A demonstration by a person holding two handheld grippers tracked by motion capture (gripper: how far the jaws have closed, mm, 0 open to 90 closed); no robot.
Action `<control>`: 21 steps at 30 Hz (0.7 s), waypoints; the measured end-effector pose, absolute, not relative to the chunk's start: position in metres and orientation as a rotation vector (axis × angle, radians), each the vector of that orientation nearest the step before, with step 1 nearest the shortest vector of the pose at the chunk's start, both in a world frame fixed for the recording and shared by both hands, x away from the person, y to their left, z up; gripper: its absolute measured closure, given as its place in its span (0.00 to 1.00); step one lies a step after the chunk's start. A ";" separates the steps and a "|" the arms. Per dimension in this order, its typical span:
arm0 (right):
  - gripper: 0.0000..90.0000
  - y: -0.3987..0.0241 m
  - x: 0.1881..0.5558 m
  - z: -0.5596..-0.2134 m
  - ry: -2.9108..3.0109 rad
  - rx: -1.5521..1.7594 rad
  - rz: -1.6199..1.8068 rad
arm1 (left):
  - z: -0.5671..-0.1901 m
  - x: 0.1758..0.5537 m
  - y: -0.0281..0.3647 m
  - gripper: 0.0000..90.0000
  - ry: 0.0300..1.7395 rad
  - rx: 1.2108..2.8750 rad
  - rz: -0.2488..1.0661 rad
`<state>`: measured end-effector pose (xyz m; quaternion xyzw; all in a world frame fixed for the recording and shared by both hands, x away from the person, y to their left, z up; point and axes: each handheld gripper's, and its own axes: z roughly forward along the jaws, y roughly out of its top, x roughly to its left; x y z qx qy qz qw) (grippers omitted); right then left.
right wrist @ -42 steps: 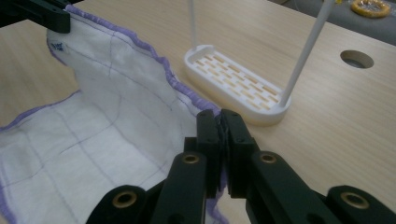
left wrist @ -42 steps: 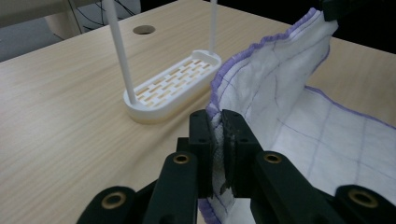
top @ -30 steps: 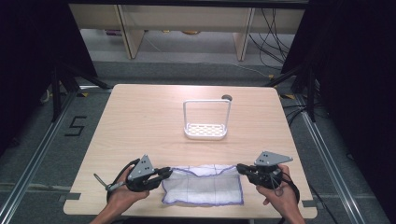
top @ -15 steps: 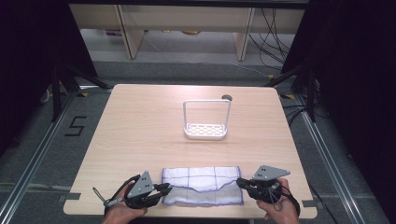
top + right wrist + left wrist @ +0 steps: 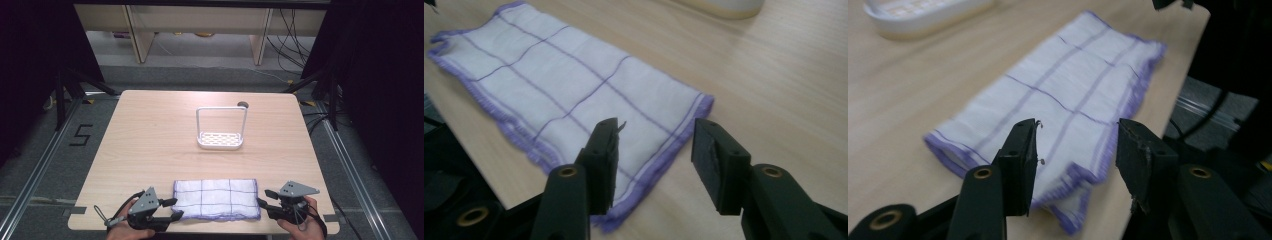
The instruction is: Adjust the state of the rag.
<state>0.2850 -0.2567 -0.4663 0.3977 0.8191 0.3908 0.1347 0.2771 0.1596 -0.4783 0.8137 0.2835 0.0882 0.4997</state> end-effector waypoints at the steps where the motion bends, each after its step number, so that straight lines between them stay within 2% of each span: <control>1: 0.56 -0.256 0.290 -0.466 2.362 1.152 1.122 | -0.474 0.285 0.161 0.55 0.702 1.964 0.245; 3: 0.54 -0.254 0.300 -0.465 2.346 1.169 1.108 | -0.472 0.300 0.160 0.54 0.732 1.953 0.278; 5: 0.53 -0.252 0.312 -0.467 2.328 1.174 1.066 | -0.472 0.318 0.159 0.55 0.742 2.014 0.322; 11: 0.51 -0.246 0.343 -0.479 2.367 1.257 0.977 | -0.487 0.358 0.153 0.58 0.814 2.049 0.310; 21: 0.53 -0.239 0.356 -0.482 2.359 1.259 0.957 | -0.511 0.363 0.147 0.60 0.778 2.198 0.346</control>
